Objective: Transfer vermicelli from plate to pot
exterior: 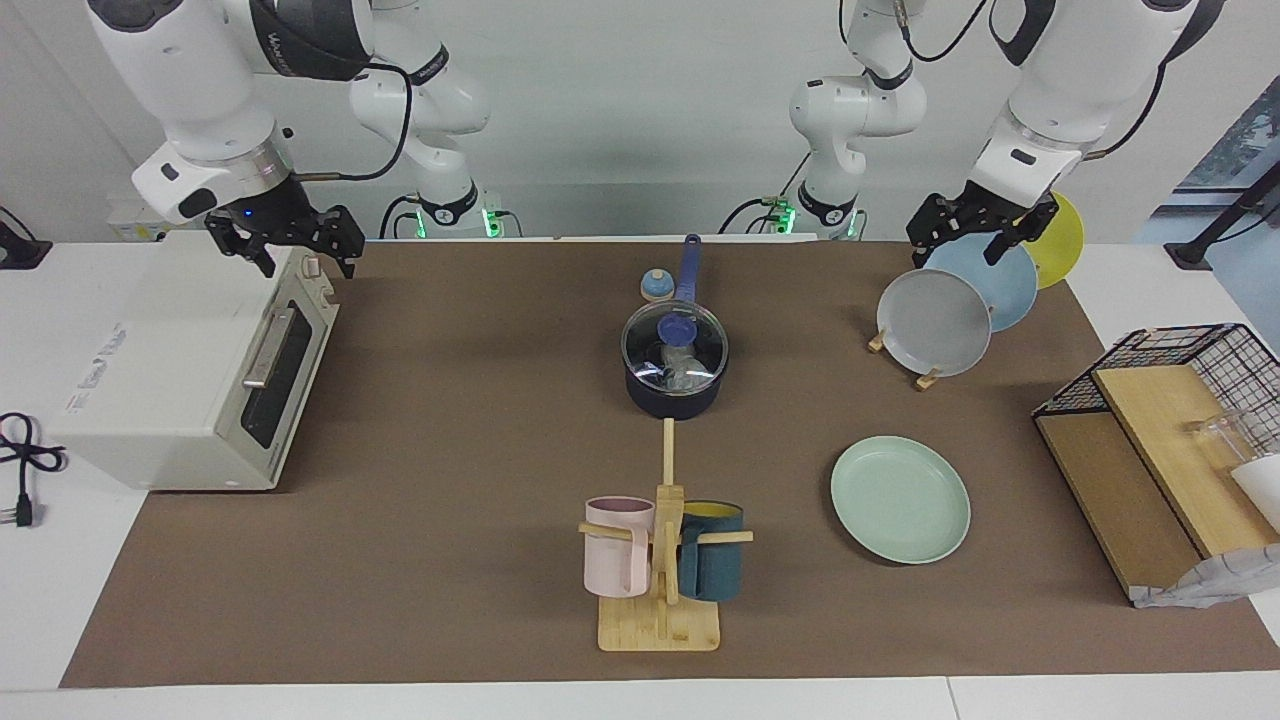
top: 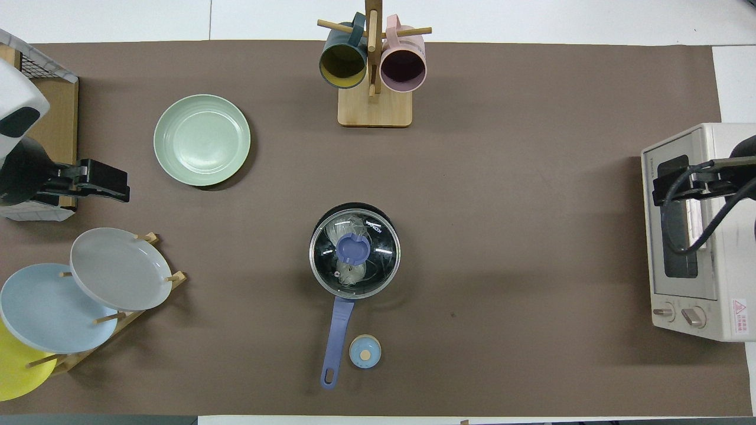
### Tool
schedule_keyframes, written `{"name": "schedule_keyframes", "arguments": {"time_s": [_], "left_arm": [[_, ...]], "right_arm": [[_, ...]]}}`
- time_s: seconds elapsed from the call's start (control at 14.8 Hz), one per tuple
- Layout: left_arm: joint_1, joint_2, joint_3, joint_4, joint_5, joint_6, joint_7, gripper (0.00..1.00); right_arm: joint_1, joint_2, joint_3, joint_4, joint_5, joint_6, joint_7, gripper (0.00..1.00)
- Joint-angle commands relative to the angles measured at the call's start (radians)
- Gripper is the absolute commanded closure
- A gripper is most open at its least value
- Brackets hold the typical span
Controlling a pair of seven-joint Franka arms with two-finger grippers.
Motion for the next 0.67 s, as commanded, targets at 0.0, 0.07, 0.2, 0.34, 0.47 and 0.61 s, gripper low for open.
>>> {"name": "schedule_keyframes", "arguments": {"time_s": [0.0, 0.07, 0.2, 0.34, 0.47, 0.61], "left_arm": [[0.005, -0.019, 0.002, -0.012, -0.010, -0.010, 0.009, 0.00], [0.005, -0.019, 0.002, -0.012, -0.010, -0.010, 0.009, 0.00], [0.005, -0.019, 0.002, -0.012, -0.010, -0.010, 0.009, 0.00], [0.005, -0.019, 0.002, -0.012, -0.010, -0.010, 0.009, 0.00], [0.005, -0.019, 0.002, -0.012, -0.010, -0.010, 0.009, 0.00], [0.005, -0.019, 0.002, -0.012, -0.010, -0.010, 0.009, 0.00]], "right_arm": [[0.006, 0.013, 0.007, 0.020, 0.020, -0.007, -0.020, 0.00], [0.006, 0.010, 0.007, 0.022, 0.041, -0.003, -0.015, 0.00], [0.007, 0.008, 0.010, 0.022, 0.060, -0.003, -0.014, 0.00], [0.007, 0.008, 0.012, 0.022, 0.054, -0.003, -0.014, 0.00], [0.007, 0.008, 0.011, 0.022, 0.052, -0.003, -0.015, 0.00], [0.007, 0.008, 0.012, 0.022, 0.054, -0.003, -0.015, 0.00]]}}
